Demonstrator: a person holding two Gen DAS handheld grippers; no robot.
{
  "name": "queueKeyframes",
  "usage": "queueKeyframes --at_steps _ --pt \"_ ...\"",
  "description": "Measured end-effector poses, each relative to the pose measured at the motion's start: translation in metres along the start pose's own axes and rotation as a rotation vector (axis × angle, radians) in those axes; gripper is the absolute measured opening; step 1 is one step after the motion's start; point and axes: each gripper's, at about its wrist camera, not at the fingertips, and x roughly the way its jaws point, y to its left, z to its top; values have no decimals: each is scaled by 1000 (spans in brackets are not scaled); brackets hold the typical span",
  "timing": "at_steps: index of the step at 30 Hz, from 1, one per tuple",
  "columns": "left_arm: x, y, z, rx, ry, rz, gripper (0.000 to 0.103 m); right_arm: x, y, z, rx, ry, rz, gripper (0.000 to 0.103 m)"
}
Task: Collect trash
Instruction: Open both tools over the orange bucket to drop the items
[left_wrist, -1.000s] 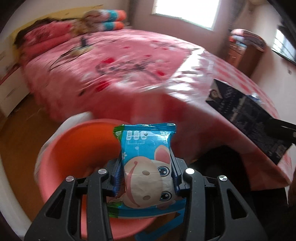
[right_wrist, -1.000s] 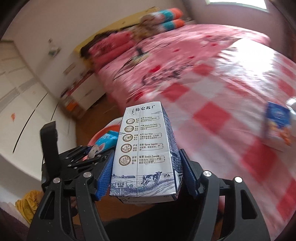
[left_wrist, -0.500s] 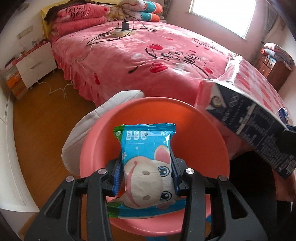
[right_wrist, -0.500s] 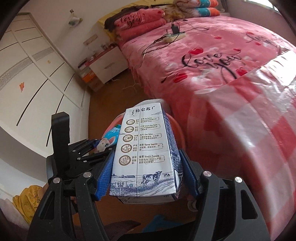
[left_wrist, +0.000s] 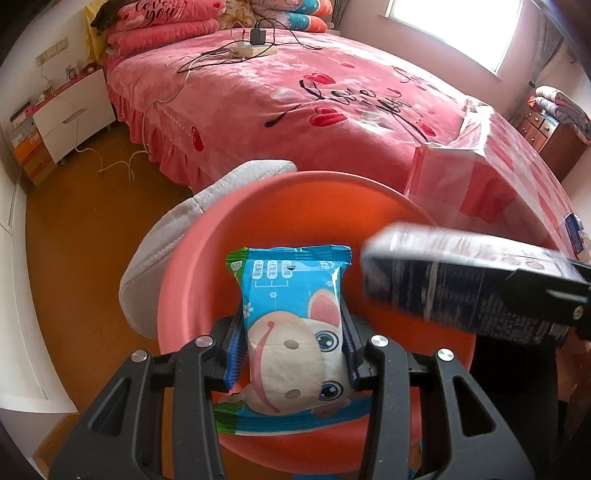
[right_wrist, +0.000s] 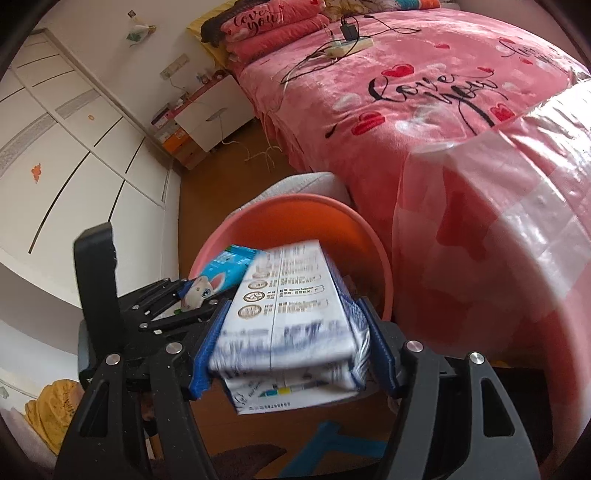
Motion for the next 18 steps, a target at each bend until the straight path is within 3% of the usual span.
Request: queueKeyframes --at_steps 4,5,8,13,18 --pt "2 -1 -1 6 14 8 44 5 -3 -2 10 15 7 70" --pt "2 -1 -1 10 20 14 50 4 -4 -3 13 15 2 76" --pt "0 -3 0 24 11 42 71 0 -5 -5 16 2 -6 82" --pt "-4 -8 3 50 1 65 78 -14 -9 -10 27 -32 -25 88" --pt "-6 -14 3 64 4 68 79 -25 -16 -18 35 -61 -47 88"
